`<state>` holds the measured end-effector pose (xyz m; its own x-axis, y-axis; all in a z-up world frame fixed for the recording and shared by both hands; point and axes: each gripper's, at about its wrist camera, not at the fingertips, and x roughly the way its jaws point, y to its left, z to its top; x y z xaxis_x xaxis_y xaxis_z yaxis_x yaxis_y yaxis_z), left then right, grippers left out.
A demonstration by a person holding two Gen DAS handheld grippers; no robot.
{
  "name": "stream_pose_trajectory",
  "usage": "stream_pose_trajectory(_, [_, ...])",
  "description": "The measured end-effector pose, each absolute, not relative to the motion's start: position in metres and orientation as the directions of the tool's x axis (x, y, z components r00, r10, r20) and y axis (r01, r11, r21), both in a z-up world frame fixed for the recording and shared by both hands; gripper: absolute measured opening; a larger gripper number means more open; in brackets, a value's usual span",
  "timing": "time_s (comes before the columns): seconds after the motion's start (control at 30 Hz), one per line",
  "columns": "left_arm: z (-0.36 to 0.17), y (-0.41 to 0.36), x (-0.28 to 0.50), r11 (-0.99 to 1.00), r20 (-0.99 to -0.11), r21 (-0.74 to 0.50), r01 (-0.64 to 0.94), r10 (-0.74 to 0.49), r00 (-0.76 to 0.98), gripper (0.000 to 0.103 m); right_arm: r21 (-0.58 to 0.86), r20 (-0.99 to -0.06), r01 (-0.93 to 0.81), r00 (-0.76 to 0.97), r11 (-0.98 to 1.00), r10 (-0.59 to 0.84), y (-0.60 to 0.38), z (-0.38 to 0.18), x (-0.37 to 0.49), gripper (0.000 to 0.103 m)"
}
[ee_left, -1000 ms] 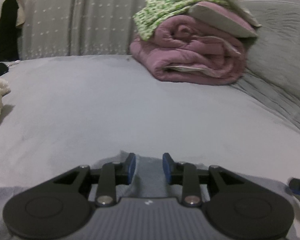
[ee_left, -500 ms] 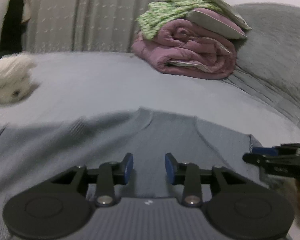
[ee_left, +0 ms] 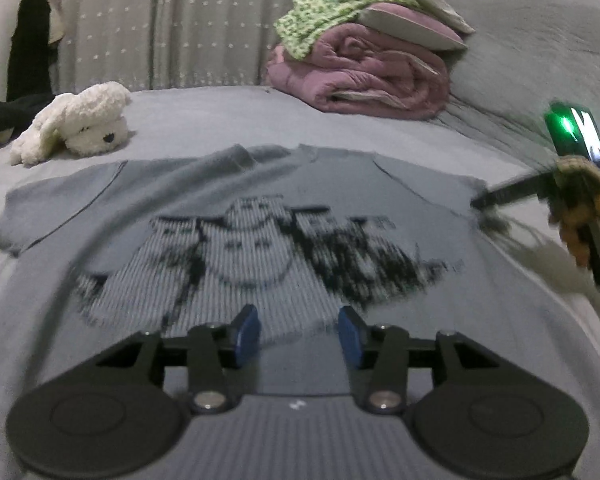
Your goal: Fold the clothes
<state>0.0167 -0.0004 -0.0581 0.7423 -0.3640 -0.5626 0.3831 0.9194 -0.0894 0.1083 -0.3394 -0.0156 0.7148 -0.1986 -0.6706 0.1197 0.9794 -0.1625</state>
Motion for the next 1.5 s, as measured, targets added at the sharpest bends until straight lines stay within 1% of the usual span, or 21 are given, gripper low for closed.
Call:
stream_pose_trajectory(0.07, [-0.056,0.004,0.005,0.915,-0.577,-0.074,0.398,-0.365,0.731,0.048,-0.142,-0.680,0.103,0.713,0.984,-0.173,-0.328,-0.004,0.097,0.050])
stream_pose_trajectory(0.2, [-0.052,0.016,-0.013,0.907,-0.619,-0.038,0.419,-0.350,0.703,0.050,-0.076,-0.701,0.066,0.706,0.995,-0.100,-0.308,0.019,0.070,0.060])
stream_pose_trajectory(0.33, [-0.044,0.038,-0.016,0.915,-0.646,-0.024,0.403,-0.322,0.692,0.052,-0.013,-0.729,0.079,0.682,0.997,-0.064,-0.299,0.025,0.040,0.061])
stream_pose_trajectory(0.5, [-0.027,0.075,0.004,0.950,-0.638,-0.046,0.310,-0.267,0.723,0.053,0.145,-0.758,0.148,0.652,0.978,0.014,-0.308,0.009,0.013,0.061])
stream_pose_trajectory(0.6, [-0.019,0.099,0.019,0.969,-0.628,-0.073,0.237,-0.229,0.743,0.053,0.277,-0.742,0.217,0.667,0.936,0.065,-0.316,-0.009,0.005,0.061])
stream_pose_trajectory(0.67, [-0.018,0.117,0.030,0.978,-0.613,-0.114,0.172,-0.206,0.763,0.053,0.362,-0.727,0.259,0.679,0.896,0.097,-0.322,-0.021,0.000,0.061])
stream_pose_trajectory(0.73, [-0.023,0.134,0.039,0.982,-0.609,-0.156,0.105,-0.179,0.773,0.053,0.415,-0.714,0.297,0.693,0.860,0.105,-0.327,-0.030,0.002,0.056])
stream_pose_trajectory(0.77, [-0.025,0.139,0.044,0.984,-0.612,-0.166,0.071,-0.159,0.775,0.052,0.424,-0.709,0.301,0.697,0.854,0.106,-0.328,-0.029,0.007,0.056])
stream_pose_trajectory(0.8, [-0.026,0.143,0.050,0.986,-0.618,-0.165,0.037,-0.132,0.775,0.051,0.434,-0.704,0.302,0.702,0.849,0.111,-0.327,-0.029,0.011,0.054])
stream_pose_trajectory(0.83, [-0.027,0.145,0.055,0.986,-0.619,-0.164,0.014,-0.114,0.777,0.051,0.447,-0.697,0.292,0.706,0.846,0.124,-0.325,-0.029,0.016,0.049])
stream_pose_trajectory(0.9, [-0.028,0.147,0.065,0.987,-0.618,-0.159,-0.002,-0.098,0.780,0.051,0.458,-0.692,0.276,0.707,0.845,0.144,-0.319,-0.031,0.025,0.044])
stream_pose_trajectory(0.97, [-0.031,0.147,0.070,0.990,-0.628,-0.141,-0.008,-0.083,0.774,0.051,0.423,-0.695,0.266,0.708,0.866,0.122,-0.309,-0.031,0.033,0.023])
stream_pose_trajectory(1.0, [-0.033,0.148,0.072,0.991,-0.634,-0.130,-0.010,-0.075,0.770,0.050,0.407,-0.701,0.259,0.703,0.876,0.118,-0.305,-0.032,0.036,0.005])
stream_pose_trajectory(1.2, [-0.041,0.148,0.074,0.997,-0.663,-0.076,-0.004,-0.048,0.747,0.049,0.359,-0.716,0.323,0.697,0.876,0.037,-0.310,-0.035,0.029,0.002])
stream_pose_trajectory(1.27, [-0.045,0.148,0.074,0.999,-0.674,-0.051,-0.002,-0.033,0.738,0.049,0.345,-0.720,0.348,0.694,0.872,0.008,-0.313,-0.036,0.026,0.003])
stream_pose_trajectory(1.3, [-0.046,0.149,0.073,0.999,-0.673,-0.050,0.003,-0.036,0.739,0.049,0.339,-0.720,0.352,0.694,0.873,0.000,-0.313,-0.036,0.025,0.005])
stream_pose_trajectory(1.33, [-0.045,0.150,0.071,0.999,-0.673,-0.052,0.006,-0.040,0.739,0.049,0.334,-0.716,0.331,0.698,0.882,0.009,-0.310,-0.035,0.024,0.013])
stream_pose_trajectory(1.4, [-0.045,0.153,0.068,0.998,-0.674,-0.063,0.009,-0.049,0.737,0.049,0.348,-0.709,0.308,0.705,0.885,0.033,-0.306,-0.034,0.021,0.021])
stream_pose_trajectory(1.43, [-0.044,0.155,0.067,0.997,-0.677,-0.080,0.005,-0.058,0.734,0.049,0.364,-0.705,0.301,0.707,0.882,0.050,-0.306,-0.033,0.018,0.028])
stream_pose_trajectory(1.47, [-0.044,0.158,0.065,0.995,-0.681,-0.096,0.002,-0.067,0.729,0.049,0.388,-0.700,0.290,0.710,0.875,0.075,-0.307,-0.032,0.015,0.033])
stream_pose_trajectory(1.5, [-0.044,0.161,0.063,0.994,-0.684,-0.112,0.000,-0.077,0.725,0.047,0.411,-0.693,0.280,0.714,0.868,0.098,-0.307,-0.032,0.011,0.042])
